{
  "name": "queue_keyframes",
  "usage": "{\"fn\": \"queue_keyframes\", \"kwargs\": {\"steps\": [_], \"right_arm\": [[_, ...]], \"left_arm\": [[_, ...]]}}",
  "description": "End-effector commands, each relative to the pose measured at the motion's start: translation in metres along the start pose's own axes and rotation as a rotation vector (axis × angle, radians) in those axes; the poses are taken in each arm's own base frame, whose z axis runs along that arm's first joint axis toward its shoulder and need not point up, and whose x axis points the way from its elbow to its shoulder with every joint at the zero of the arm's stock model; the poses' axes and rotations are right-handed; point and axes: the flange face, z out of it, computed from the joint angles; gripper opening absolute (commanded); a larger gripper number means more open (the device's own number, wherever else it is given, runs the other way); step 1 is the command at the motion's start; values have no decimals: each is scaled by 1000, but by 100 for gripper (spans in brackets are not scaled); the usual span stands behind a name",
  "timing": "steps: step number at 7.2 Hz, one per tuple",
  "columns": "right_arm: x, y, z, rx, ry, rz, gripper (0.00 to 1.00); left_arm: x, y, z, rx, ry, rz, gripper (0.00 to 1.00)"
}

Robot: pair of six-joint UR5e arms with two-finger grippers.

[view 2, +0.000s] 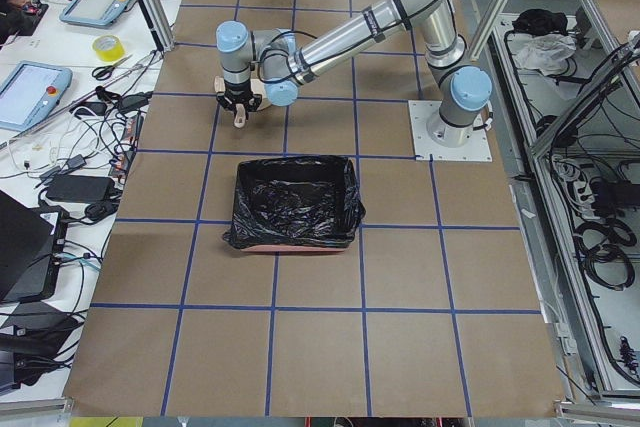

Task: Sweep and dump trash into bin
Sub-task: 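Grasp the dustpan handle with the left gripper while the right grasps the brush, then lift the brush with the right gripper and carry it behind the sponge and potato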

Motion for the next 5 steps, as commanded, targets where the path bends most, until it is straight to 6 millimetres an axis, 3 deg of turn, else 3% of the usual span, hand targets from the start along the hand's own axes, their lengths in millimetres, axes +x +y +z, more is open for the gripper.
{"fn": "queue_keyframes", "kwargs": {"steps": [1, 2, 5], "right_arm": [[-8, -8, -25, -5, -14, 63, 0], [-46, -25, -39, -21, -16, 133, 0], [-182, -51, -41, -21, -64, 264, 0]], "left_arm": [[0, -5, 0, -2, 0, 23, 0], [1, -7, 2, -2, 0, 38, 0], [0, -7, -1, -4, -6, 46, 0]]}}
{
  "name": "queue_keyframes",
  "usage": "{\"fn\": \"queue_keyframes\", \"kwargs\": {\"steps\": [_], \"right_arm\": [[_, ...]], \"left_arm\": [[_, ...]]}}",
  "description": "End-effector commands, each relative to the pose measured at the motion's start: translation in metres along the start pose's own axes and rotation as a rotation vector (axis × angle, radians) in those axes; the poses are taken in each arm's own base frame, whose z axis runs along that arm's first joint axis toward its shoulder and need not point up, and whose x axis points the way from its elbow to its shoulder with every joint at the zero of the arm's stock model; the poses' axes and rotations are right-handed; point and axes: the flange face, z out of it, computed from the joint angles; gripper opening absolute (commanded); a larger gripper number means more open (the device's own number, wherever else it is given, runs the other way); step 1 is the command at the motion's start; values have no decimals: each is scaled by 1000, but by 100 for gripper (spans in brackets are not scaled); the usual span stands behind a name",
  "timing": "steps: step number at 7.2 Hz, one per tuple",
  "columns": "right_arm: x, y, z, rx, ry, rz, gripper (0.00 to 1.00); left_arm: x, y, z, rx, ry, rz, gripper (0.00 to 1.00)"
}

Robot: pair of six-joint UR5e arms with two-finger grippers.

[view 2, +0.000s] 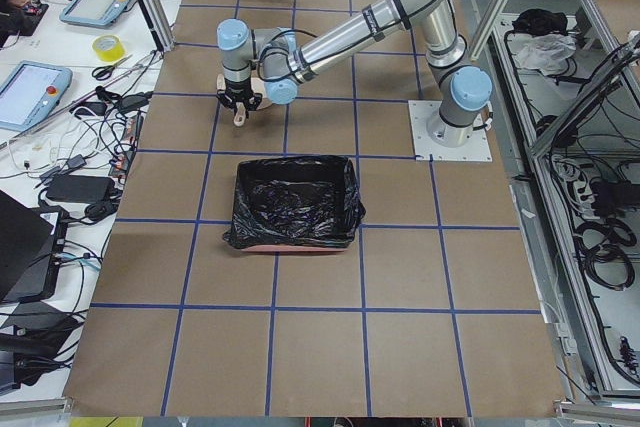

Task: Sweep and dump trash into bin
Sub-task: 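Lift the brush with the right gripper and carry it behind the sponge and potato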

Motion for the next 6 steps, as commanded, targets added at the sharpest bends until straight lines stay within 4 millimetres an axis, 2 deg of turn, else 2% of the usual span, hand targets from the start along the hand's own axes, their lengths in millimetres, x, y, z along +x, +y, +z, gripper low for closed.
{"fn": "queue_keyframes", "kwargs": {"steps": [1, 2, 4, 5, 6], "right_arm": [[-99, 13, 8, -13, -17, 97, 0], [-138, 22, 12, -24, -45, 116, 0], [-198, 41, 22, -47, -70, 175, 0], [-220, 50, 26, -52, -65, 180, 0], [-225, 53, 28, -62, -60, 206, 0]], "left_arm": [[-1, 1, -2, -7, -3, -2, 0], [0, 4, -1, -37, 5, -11, 0], [0, 3, 0, -39, 7, -10, 0], [1, 3, 1, -42, 9, -8, 0], [1, 2, 1, -42, 9, -8, 0]]}}
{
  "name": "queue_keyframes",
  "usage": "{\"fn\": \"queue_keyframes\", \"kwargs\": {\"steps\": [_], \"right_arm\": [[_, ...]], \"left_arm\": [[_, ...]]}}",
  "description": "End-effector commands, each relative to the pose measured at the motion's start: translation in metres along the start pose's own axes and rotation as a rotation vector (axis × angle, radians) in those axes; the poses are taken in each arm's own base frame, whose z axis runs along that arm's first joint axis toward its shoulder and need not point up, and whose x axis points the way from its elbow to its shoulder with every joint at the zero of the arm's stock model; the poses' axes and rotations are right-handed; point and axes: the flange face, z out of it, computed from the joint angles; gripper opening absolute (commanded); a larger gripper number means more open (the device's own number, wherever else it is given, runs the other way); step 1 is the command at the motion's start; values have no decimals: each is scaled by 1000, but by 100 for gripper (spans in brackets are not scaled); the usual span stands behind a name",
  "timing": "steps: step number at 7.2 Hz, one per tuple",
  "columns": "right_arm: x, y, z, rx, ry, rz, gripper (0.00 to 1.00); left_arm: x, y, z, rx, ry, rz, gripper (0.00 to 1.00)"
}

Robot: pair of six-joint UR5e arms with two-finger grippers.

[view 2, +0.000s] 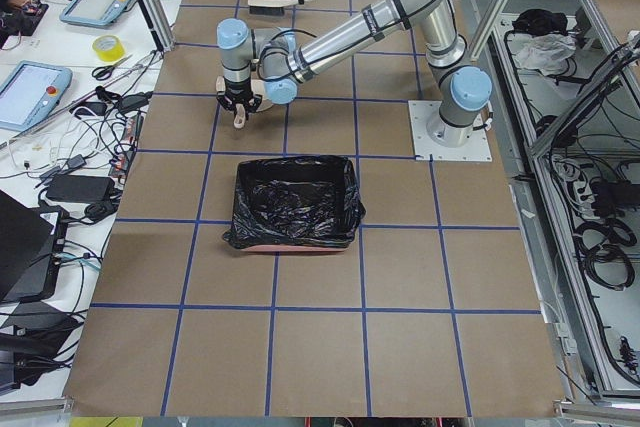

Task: Sweep and dump trash into bin
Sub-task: 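Lift the brush with the right gripper and carry it behind the sponge and potato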

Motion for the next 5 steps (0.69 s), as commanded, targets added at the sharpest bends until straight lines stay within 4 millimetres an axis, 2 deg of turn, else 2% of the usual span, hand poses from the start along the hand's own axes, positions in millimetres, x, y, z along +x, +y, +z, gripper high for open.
{"fn": "queue_keyframes", "kwargs": {"steps": [1, 5], "right_arm": [[-23, 17, 9, -13, 9, 49, 0], [-66, 41, 39, -37, 30, 40, 0]], "left_arm": [[0, -8, 0, -2, 1, 10, 0], [0, -9, 0, -2, 1, 10, 0]]}}
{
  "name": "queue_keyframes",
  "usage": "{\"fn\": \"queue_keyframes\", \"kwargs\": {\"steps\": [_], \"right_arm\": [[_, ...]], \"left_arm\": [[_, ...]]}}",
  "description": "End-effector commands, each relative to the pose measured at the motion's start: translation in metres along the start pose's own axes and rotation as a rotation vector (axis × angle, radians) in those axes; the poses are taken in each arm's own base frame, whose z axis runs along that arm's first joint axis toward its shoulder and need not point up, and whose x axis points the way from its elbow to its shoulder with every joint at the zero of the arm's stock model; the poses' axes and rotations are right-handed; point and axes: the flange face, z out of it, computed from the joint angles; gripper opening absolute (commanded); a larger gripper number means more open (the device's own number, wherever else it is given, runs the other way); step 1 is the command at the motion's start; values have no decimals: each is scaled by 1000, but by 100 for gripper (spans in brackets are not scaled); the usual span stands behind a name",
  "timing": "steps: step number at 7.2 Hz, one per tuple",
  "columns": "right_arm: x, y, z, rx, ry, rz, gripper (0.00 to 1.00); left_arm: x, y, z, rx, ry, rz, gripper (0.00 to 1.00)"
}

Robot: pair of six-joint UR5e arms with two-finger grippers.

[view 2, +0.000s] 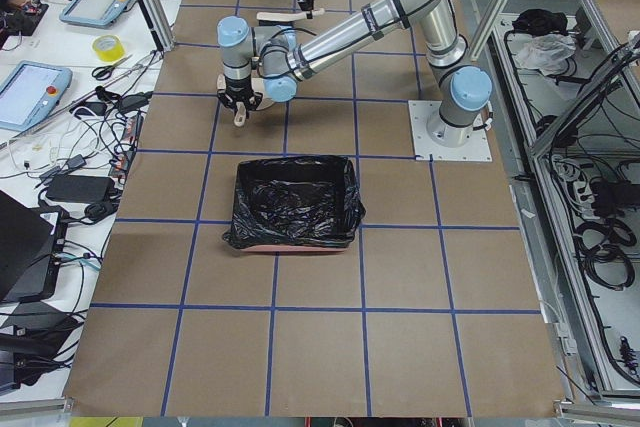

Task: Sweep and dump trash into bin
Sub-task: 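Lift the brush with the right gripper and carry it behind the sponge and potato, then sweep the sponge, ring and potato into the dustpan with the right-held brush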

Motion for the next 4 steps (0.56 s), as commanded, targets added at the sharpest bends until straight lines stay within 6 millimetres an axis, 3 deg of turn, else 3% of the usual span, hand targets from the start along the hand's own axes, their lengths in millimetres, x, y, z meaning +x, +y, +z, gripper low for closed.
{"fn": "queue_keyframes", "kwargs": {"steps": [1, 2, 4], "right_arm": [[-20, 10, 12, -3, -16, 7, 0], [-29, 9, 15, 17, -40, 3, 0], [-80, 10, 26, 41, -49, 13, 0]], "left_arm": [[0, 0, -1, -2, -1, 0, 0], [0, 0, -1, -2, -1, 0, 0], [0, 0, -1, -2, -1, 0, 0]]}}
